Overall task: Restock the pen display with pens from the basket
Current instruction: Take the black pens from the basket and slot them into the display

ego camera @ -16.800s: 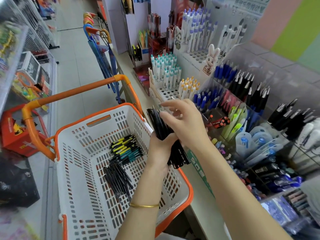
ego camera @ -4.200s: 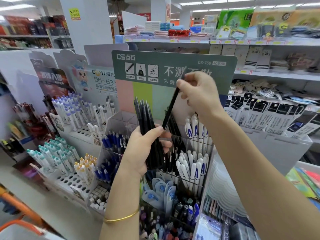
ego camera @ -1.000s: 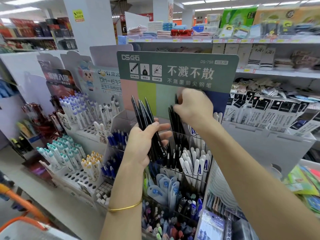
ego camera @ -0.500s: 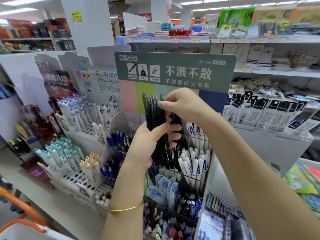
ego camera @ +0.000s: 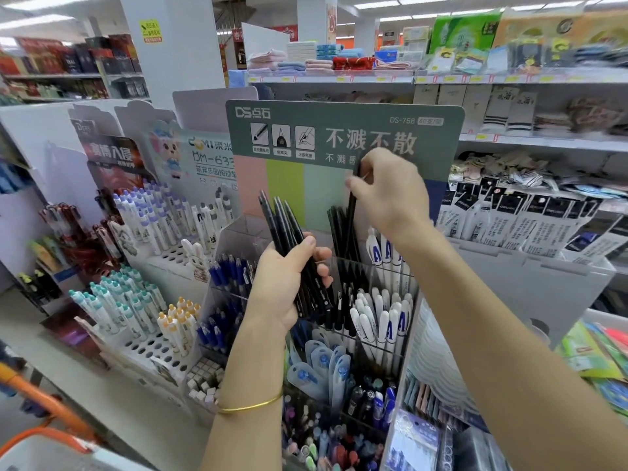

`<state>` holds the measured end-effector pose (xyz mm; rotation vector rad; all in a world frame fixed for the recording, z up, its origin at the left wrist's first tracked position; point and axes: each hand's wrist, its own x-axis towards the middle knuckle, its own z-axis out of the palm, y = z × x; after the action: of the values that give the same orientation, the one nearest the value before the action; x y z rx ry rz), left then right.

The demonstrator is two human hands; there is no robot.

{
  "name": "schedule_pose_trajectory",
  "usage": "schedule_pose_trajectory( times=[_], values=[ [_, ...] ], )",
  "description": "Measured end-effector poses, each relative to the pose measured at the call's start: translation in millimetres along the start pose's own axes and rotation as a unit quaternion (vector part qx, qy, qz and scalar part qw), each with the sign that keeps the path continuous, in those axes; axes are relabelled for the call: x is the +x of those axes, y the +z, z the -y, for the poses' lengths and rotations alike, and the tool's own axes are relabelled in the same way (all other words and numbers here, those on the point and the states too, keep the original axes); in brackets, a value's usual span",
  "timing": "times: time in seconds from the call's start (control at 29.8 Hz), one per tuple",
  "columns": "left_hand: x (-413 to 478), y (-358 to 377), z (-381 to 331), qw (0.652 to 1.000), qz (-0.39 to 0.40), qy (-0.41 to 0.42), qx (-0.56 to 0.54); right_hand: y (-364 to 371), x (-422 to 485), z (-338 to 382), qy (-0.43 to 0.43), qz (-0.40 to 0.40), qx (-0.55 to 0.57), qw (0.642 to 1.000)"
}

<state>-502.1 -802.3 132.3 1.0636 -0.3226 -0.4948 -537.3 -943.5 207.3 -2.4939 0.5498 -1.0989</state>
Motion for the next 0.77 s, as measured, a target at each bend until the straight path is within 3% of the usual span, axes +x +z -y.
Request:
schedule_pose_trajectory(
  times=[0.13,0.37,0.54,0.67,0.77],
  values=[
    [-0.8,2.1,-0.4,1.0,0.015,0.012,0.017,11.0,-3.1,0.0,-0.033,0.07,-0.109,0.991],
    [-5.6,1.1,-3.5,0.998,0.055,0.009,0.038,14.1,-10.2,3.2,-0.049,0.202,-0.268,0.941],
    [-6.4,1.2,-4.1,0.997,0.065,0.01,0.036,3.2,-0.8,6.4,-0.065,0.093,-0.142,0.983],
    [-5.4,5.3,-4.3,0.996,0.086,0.012,0.03,-9.4,-4.6,17.2,-0.05,0.211,0.057,0.975],
    [-5.5,7.3,-3.4,0.995,0.093,0.015,0.037,-7.8,-8.9,18.4,-0.051,0.252,0.079,0.963]
  ],
)
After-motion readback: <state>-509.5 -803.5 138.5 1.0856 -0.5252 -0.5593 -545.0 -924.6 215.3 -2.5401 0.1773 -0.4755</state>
